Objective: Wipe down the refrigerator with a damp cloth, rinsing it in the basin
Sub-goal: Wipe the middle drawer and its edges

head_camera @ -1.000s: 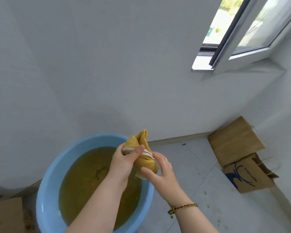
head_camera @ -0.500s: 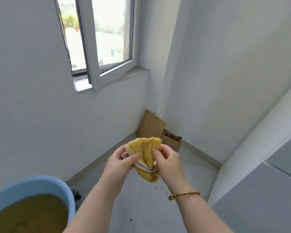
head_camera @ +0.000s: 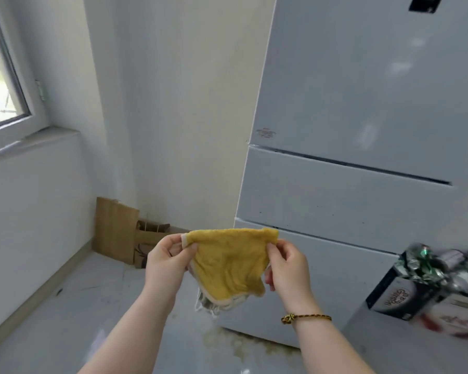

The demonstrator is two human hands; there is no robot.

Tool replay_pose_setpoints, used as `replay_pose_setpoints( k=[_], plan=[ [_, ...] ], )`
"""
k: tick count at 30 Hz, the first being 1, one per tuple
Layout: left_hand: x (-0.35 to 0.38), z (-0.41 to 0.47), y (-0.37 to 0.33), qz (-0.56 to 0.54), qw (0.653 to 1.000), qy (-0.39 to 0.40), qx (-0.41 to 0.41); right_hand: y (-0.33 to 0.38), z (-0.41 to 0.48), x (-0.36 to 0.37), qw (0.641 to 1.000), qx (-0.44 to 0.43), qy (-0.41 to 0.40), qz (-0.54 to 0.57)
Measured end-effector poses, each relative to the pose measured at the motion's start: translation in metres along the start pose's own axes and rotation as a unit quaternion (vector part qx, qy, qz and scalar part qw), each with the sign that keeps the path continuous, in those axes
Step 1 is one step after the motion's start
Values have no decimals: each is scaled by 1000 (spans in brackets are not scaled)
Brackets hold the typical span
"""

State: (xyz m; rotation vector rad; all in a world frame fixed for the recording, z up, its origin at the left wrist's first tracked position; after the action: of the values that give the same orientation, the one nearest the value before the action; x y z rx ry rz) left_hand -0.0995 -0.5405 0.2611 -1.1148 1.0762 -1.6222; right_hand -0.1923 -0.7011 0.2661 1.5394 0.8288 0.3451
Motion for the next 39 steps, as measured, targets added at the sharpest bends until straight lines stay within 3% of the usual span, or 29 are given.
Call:
replay_pose_setpoints(
  k=[3,7,13,18,23,26,30,32,35,39],
  plan=[
    [44,-7,6,5,1000,28,3,-11,4,-34,996,-4,-88,13],
    [96,-4,22,17,995,91,-19,-17,28,-67,970,-97,-214,-58],
    [143,26,51,17,981,184,-53,5,78,-80,909,-243,-317,-115],
    [177,79,71,-19,961,261,-89,27,143,-79,885,-307,-336,-101],
    [201,152,82,41,983,177,-26,34,201,-92,868,-309,-387,-34],
    [221,191,83,128,982,125,56,38,218,-110,870,-269,-414,12],
    [237,215,74,145,981,27,123,47,224,-139,861,-258,-436,46],
    [241,231,75,123,987,1,100,51,232,-155,857,-259,-444,41],
    [244,249,81,101,994,34,16,52,244,-174,867,-226,-441,44],
    [242,253,82,99,994,37,3,59,255,-187,868,-232,-438,25]
  ],
)
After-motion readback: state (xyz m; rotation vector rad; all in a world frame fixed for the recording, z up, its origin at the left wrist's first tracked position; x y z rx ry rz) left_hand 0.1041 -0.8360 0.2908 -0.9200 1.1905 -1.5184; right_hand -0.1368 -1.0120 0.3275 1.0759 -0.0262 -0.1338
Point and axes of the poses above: each hand's wrist, its own z-axis towards the middle knuckle, its own x-axis out of the palm, y = z × x, the point moved 2 cm from there along z, towards the middle knuckle, and after that the axes turned 15 degrees about x, right-handed, at the moved point
